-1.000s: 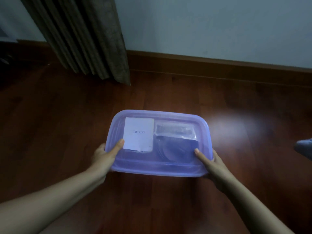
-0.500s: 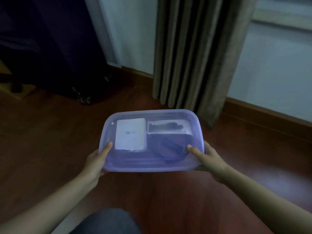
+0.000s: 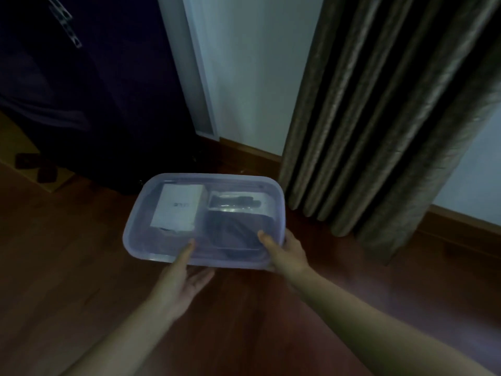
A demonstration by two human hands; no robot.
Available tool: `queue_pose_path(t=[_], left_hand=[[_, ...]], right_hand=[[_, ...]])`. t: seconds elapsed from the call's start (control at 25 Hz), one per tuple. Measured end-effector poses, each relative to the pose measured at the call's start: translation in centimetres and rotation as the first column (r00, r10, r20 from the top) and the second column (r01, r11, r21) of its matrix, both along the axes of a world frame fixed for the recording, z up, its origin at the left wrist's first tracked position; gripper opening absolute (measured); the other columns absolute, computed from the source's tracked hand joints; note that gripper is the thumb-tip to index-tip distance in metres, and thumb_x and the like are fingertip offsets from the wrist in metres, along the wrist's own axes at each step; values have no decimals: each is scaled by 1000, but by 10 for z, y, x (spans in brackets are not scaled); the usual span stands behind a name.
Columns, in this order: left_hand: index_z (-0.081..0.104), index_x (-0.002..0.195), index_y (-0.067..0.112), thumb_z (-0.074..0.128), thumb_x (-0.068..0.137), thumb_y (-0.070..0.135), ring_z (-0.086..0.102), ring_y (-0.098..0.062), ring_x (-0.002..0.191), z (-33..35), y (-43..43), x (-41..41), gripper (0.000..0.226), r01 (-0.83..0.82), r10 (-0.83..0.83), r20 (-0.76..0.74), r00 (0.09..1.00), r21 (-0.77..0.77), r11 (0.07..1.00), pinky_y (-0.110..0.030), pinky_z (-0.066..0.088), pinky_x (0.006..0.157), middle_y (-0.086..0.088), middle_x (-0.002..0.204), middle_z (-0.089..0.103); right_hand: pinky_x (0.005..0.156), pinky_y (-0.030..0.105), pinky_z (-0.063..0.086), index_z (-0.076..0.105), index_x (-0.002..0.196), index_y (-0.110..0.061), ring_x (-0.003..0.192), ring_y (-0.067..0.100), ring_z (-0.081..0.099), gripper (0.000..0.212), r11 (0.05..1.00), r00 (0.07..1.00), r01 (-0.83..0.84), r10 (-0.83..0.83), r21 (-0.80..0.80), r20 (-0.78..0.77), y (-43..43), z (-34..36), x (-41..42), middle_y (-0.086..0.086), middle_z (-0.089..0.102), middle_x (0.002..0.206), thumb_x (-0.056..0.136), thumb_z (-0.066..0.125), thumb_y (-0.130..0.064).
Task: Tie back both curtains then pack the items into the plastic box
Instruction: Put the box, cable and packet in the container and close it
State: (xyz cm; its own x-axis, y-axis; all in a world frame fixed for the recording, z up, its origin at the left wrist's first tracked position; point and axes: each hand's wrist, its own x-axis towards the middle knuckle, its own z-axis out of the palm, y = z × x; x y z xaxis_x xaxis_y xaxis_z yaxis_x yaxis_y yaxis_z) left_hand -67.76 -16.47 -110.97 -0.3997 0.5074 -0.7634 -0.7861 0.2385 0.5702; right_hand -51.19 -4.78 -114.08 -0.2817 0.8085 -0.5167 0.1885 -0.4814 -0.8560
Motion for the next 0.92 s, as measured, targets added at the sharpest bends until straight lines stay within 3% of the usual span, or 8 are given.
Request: queue_pose_path(t=[0.04, 0.16, 0.32, 0.4, 0.52, 0.64, 0.76, 0.92], left_hand=[[58, 101, 15, 58, 90, 19, 61, -23, 90, -5, 20, -5, 12, -24, 23, -48, 999, -15, 1000, -36, 54, 70, -12, 104, 60], [60, 94, 12, 60, 89, 9, 62, -20, 88, -32, 66, -26, 6, -58, 57, -77, 995, -11, 998, -34, 58, 63, -10, 98, 63], [58, 93, 8, 61, 87, 11, 62, -26, 98, -62, 95, -40, 7, -5, 2, -91, 996, -32, 999, -38, 56, 79, -14, 104, 62], [58, 89, 8, 61, 87, 11, 63, -25, 93, -68, 105, -44, 5, 22, -25, -116, 993, -25, 999, -37, 54, 79, -13, 99, 64], [60, 99, 4, 61, 87, 11, 63, -24, 93, -76, 122, -53, 14, 61, -63, -144, 987, -15, 998, -34, 55, 71, -13, 104, 65], [55, 119, 1, 62, 87, 12, 64, -22, 90, -83, 139, -59, 34, 75, -72, -191, 979, 10, 997, -26, 58, 54, -13, 112, 64], [54, 117, 5, 63, 87, 16, 65, -20, 86, -86, 158, -61, 33, 59, -51, -228, 972, 26, 998, -27, 58, 55, -6, 100, 65], [54, 114, 5, 62, 88, 19, 66, -20, 84, -89, 177, -65, 31, 30, -28, -224, 974, 7, 1000, -29, 55, 59, -9, 102, 65]], right_hand=[[64, 34, 60, 55, 120, -23, 96, 21, 66, 53, 1000, 1000, 2, -2, -9, 11, 12, -8, -11, 1, 65, 111, 75, 73, -44], [70, 40, 60, 47, 116, -26, 99, 22, 64, 54, 996, 998, 49, -46, -73, 36, 49, -27, -34, 0, 60, 114, 73, 75, -43], [73, 41, 60, 42, 112, -24, 98, 22, 63, 49, 982, 995, 90, -95, -164, -25, 72, -51, -45, 2, 57, 113, 77, 75, -31], [74, 39, 59, 43, 113, -23, 96, 21, 62, 46, 975, 989, 118, -132, -191, -64, 75, -61, -47, 1, 57, 109, 79, 74, -24], [86, 41, 56, 47, 123, -19, 105, 22, 62, 68, 967, 977, 128, -161, -221, -136, 77, -77, -49, 2, 60, 119, 65, 83, -23], [98, 44, 49, 46, 131, -26, 113, 18, 60, 96, 991, 990, 60, -74, -121, -117, 76, -93, -49, -1, 62, 126, 44, 88, -33], [101, 42, 47, 42, 136, -29, 116, 13, 58, 97, 998, 992, 62, -64, -26, -107, 85, -102, -54, -5, 59, 128, 49, 85, -39], [103, 41, 46, 38, 139, -28, 116, 13, 57, 89, 994, 985, 111, -109, 2, -135, 91, -108, -63, -5, 57, 129, 63, 83, -26]])
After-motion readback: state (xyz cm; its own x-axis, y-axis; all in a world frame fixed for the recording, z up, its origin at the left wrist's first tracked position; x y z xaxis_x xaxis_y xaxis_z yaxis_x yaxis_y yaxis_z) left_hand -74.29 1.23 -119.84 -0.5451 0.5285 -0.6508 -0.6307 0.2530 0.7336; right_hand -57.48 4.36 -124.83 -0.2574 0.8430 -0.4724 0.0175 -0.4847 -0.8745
